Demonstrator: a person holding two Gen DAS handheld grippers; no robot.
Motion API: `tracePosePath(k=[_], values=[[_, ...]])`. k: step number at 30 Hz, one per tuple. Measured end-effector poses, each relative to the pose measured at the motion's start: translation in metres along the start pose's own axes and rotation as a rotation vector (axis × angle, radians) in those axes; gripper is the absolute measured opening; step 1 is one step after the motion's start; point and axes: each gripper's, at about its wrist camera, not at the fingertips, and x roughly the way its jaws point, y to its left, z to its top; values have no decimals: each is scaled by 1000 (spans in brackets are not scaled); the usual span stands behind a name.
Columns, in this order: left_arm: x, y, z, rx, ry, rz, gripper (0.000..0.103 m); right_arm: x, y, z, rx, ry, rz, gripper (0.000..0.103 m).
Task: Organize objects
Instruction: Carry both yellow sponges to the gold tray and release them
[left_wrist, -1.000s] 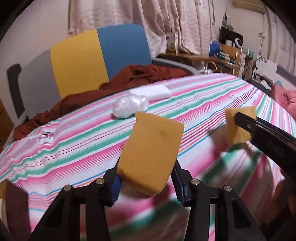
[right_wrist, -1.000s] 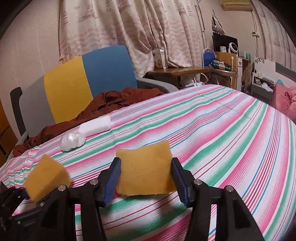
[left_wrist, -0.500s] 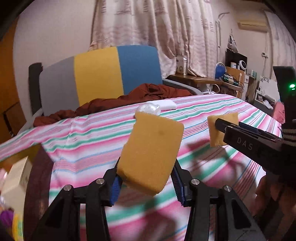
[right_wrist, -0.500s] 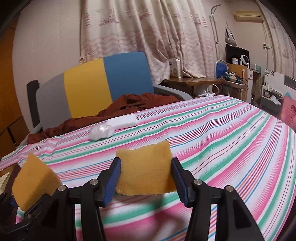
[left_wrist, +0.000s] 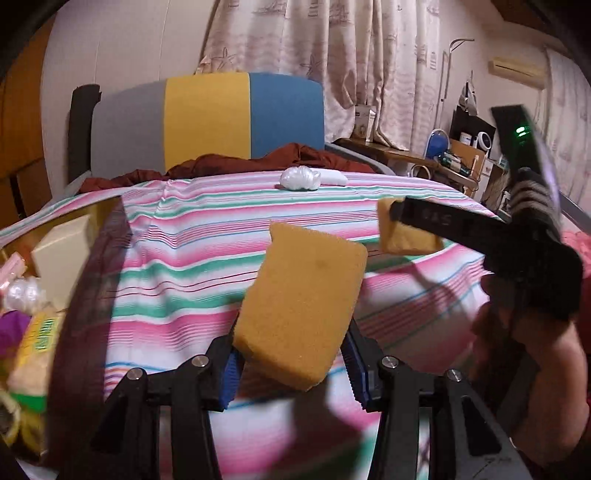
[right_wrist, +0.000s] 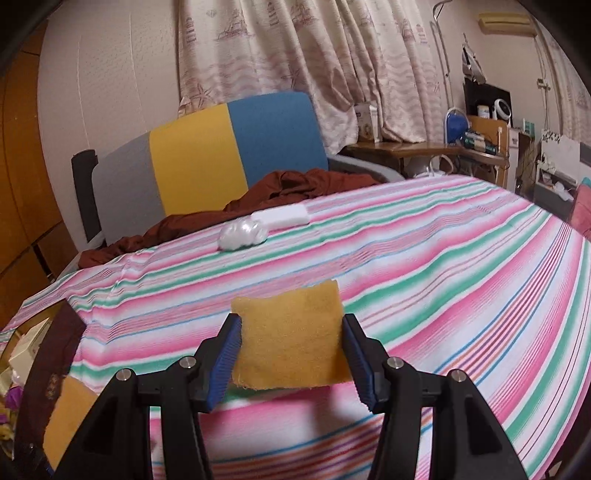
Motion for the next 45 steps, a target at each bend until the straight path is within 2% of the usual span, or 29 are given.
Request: tracePosePath(k=[4,8,13,20,24,29,34,36,38,41,45], values=[[-30,14,3,-1,-51,2,49,-11,18,-14,0,35,63,55],[-58,45,10,-84,-88,18,49,-26,49,-25,-50,49,150,55],[-76,92,19,-204,-92,58,50,-47,90,-27,-126,56,288,55],[-86,158,32,-357,-70,123,50,-66,129,-26,-174,64,397,55],[-82,194,44,-414,-37,147,50,-75,145,-25,-202,66,437,55],[-57,247,57,-517,69,136,50,-88,161,-28,-228,75,477,55],[-35,279,62,-563,136,169,51,-96,179,-34,-284,83,507,55],[-30,286,63,-570,143,167,56,-100,185,-37,-301,83,521,55],[-25,292,65,-575,152,178,80,-101,188,-38,-309,85,528,55],[-28,298,63,-610,140,193,89,-105,194,-39,-332,81,538,56],[-49,301,58,-638,93,247,94,-104,199,-42,-344,105,560,56]])
